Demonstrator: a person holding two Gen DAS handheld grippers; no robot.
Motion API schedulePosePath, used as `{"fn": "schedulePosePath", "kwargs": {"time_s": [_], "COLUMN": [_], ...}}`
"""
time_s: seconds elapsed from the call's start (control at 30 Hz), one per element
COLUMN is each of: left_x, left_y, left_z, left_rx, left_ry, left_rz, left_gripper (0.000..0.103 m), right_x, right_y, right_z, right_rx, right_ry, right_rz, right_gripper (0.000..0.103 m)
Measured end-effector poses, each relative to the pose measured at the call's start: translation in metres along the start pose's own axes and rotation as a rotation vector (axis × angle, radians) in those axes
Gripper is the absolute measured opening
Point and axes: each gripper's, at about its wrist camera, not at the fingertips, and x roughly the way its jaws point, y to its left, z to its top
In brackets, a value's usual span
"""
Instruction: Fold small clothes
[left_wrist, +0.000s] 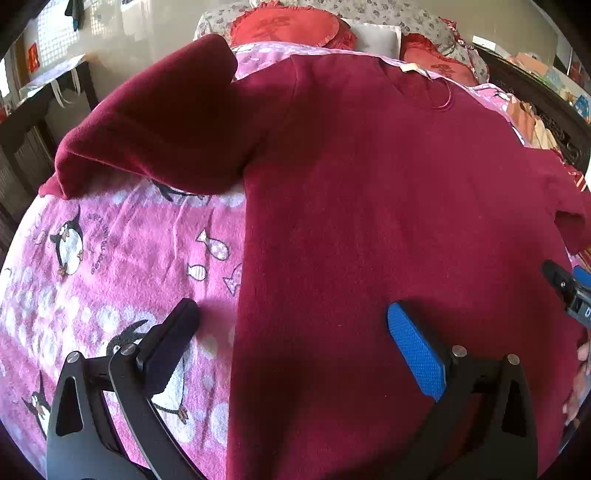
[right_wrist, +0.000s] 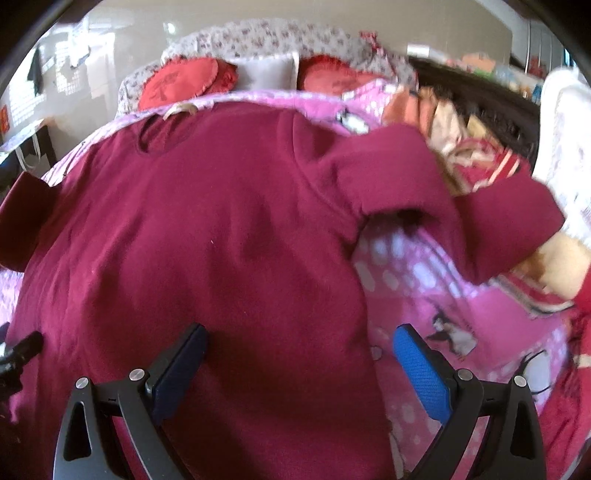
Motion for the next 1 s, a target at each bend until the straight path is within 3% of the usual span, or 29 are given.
{"fn": "schedulePosePath", "kwargs": {"time_s": [0.2, 0.43, 1.0], "left_x": [0.001, 0.0, -0.004], "left_y": [0.004, 0.003, 0.004], "left_z": [-0.001, -0.004, -0.009], "left_rx": [-0.01, -0.012, -0.022], "left_ry": [-0.002, -0.002, -0.005], "left_rz": [-0.013, -0.015, -0.008], "left_gripper": [0.103, 0.103, 0.103], "right_x": [0.02, 0.019, 0.01], "right_y": [-0.027, -0.03, -0.02], "right_z": [0.001, -0.001, -0.005], "right_rx": [0.146, 0.139, 0.108], "right_ry": [0.106, 0.117, 0.053], "right_rz": [0.159, 0.192, 0.085], "right_gripper": [0.103, 0.103, 0.103]}}
